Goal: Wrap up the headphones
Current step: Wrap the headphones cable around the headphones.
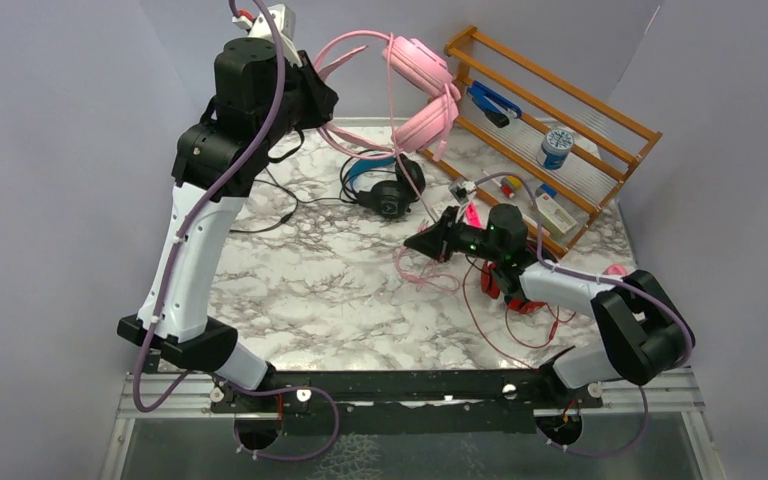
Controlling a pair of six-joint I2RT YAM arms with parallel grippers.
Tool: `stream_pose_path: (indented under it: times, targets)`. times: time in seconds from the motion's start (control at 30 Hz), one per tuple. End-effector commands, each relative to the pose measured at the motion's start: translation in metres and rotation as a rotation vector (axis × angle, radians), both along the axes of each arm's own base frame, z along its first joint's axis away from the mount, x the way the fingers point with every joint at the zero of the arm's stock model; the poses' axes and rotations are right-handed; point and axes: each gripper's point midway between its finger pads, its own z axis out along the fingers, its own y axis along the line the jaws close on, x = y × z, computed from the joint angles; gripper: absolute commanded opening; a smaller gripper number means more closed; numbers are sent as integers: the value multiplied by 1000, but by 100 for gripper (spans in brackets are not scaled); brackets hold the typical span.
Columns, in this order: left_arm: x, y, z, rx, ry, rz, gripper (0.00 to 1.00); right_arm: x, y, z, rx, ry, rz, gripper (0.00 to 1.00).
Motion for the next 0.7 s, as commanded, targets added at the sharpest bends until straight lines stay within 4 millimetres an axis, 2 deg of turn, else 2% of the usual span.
stream_pose_path:
  times: [0.0,0.1,0.2,0.27,0.4,0.5,0.57,0.67]
  targets:
    - [-21,-41,32,-86,-95,-277,0,3,1,-9,-61,63,30,1]
    - [-45,-68,19,-77,-93,-505,0,27,2,-7,-91,92,27,1]
    - [-63,-76,-9,-34,-70,-626,0,55,-14,-9,-79,195,-11,1]
    - [-72,-70,-39,40,-57,-651,0,66,-27,-7,-75,244,-8,1]
    - [-92,-58,-116,227,-4,-686,0,80,-46,7,-156,251,-42,1]
    - [-89,-42,-175,464,50,-602,0,86,-60,20,-236,237,-120,1]
    - [-82,-28,-206,588,102,-551,0,86,-68,30,-286,224,-153,2]
    - [-67,-9,-232,715,153,-462,0,81,-69,46,-313,210,-123,4]
